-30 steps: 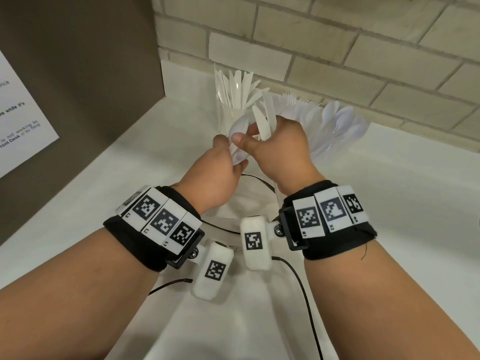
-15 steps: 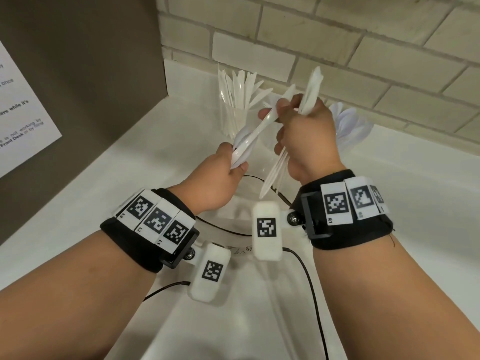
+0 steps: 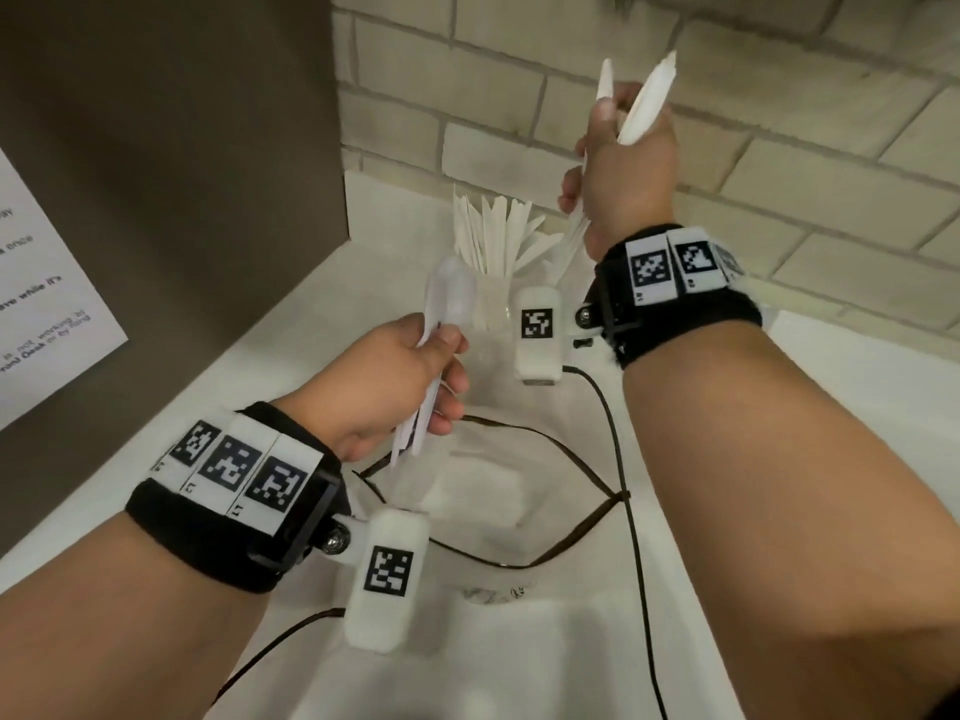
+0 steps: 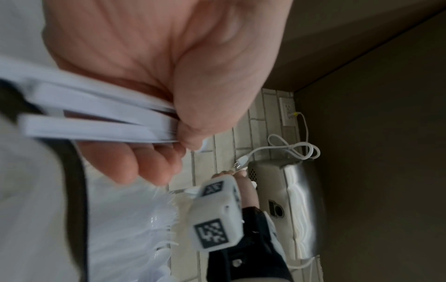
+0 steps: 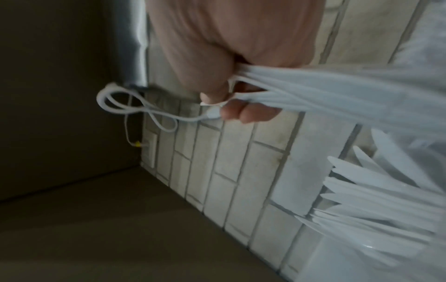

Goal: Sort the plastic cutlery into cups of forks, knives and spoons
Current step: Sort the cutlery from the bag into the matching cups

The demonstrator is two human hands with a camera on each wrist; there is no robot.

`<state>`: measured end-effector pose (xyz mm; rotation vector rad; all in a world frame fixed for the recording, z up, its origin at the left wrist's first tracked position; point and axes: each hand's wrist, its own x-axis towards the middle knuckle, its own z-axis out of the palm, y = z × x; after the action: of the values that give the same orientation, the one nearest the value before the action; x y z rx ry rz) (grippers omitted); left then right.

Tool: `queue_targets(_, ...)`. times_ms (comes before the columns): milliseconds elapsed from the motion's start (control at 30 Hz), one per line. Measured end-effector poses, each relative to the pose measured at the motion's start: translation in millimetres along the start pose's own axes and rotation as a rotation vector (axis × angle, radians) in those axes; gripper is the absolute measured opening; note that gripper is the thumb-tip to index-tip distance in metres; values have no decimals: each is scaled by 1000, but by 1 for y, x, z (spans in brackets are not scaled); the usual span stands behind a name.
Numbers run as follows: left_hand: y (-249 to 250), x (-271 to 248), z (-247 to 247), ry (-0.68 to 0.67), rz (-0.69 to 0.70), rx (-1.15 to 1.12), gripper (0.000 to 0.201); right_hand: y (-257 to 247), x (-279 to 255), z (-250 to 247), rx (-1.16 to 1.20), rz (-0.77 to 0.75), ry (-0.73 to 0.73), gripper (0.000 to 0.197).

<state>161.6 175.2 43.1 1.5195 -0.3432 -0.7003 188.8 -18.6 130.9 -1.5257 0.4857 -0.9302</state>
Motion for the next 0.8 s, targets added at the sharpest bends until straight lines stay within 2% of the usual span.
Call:
queue_targets(67,8,11,-5,33,22,8,24,11,10,16,-12,-69,-10,24)
queue_targets(133,14,21,-9,56,39,20,24,20,17,29,2,-124,-26,18)
queue_targets(200,19,32,-12,82,46,55,23,30,25,38,22,-140,-24,14)
queue_targets(267,21,42,-14,109,42,84,23,42,30,44,-19,-147,-1,18)
queue_targets(367,21,52,-14,119,23,56,23,68,34,48,-49,-96,-9,21)
queue_targets(533,18,58,-11,116,12,23,23,107,34,46,-109,57,-123,31)
queue_targets(600,15,59,-10,118,12,17,24,112,35,45,-93,59,-112,32)
queue_targets(700,14,61,-7,117,13,22,24,109,35,44,-121,41,-131,21)
queue_targets(800,15,60,-4,114,19,26,23,94,33,40,-162,-16,-105,24)
